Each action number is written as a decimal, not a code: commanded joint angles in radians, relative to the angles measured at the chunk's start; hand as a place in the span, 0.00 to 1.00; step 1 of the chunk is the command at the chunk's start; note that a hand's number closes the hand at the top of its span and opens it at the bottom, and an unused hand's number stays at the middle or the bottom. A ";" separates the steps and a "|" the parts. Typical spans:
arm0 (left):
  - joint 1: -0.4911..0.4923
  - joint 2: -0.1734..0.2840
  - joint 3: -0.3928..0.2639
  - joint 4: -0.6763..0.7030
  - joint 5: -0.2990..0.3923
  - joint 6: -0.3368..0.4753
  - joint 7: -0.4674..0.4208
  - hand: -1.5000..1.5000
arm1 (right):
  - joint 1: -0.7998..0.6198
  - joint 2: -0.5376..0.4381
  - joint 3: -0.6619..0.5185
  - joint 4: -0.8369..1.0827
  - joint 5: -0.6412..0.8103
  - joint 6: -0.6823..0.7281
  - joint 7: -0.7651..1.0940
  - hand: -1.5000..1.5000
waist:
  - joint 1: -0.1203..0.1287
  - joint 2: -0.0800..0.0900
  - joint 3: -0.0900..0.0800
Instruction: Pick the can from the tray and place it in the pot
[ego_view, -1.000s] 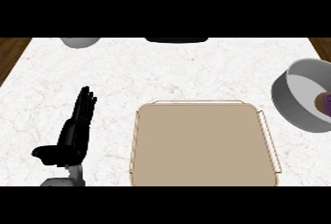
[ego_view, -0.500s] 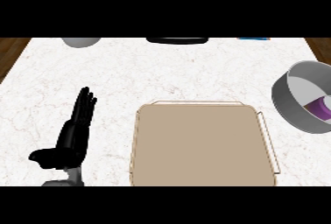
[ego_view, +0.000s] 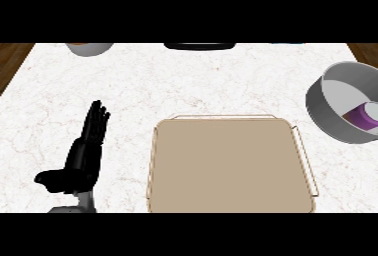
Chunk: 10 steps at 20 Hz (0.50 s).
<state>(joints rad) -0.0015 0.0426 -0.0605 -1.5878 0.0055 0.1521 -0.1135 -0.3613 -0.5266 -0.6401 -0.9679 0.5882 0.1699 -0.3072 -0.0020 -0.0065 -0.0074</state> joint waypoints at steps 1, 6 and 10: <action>-0.008 -0.015 -0.020 -0.014 -0.026 0.025 0.019 0.50 | -0.033 0.013 -0.129 0.059 -0.171 0.036 -0.063 0.00 | -0.002 0.005 0.010; 0.031 -0.003 -0.008 -0.008 -0.002 -0.012 -0.026 0.50 | -0.079 -0.085 -0.217 0.242 -0.261 0.068 -0.078 0.00 | 0.013 0.009 0.009; -0.002 0.004 0.014 0.035 0.006 -0.022 -0.043 0.50 | -0.042 -0.192 -0.269 0.414 -0.301 0.087 -0.218 0.00 | 0.011 0.013 0.010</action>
<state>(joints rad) 0.0067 0.0461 -0.0543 -1.5876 0.0132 0.1366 -0.1242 -0.4152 -0.6372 -0.8502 -0.6858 0.3435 0.2270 -0.4311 0.0083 0.0030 0.0011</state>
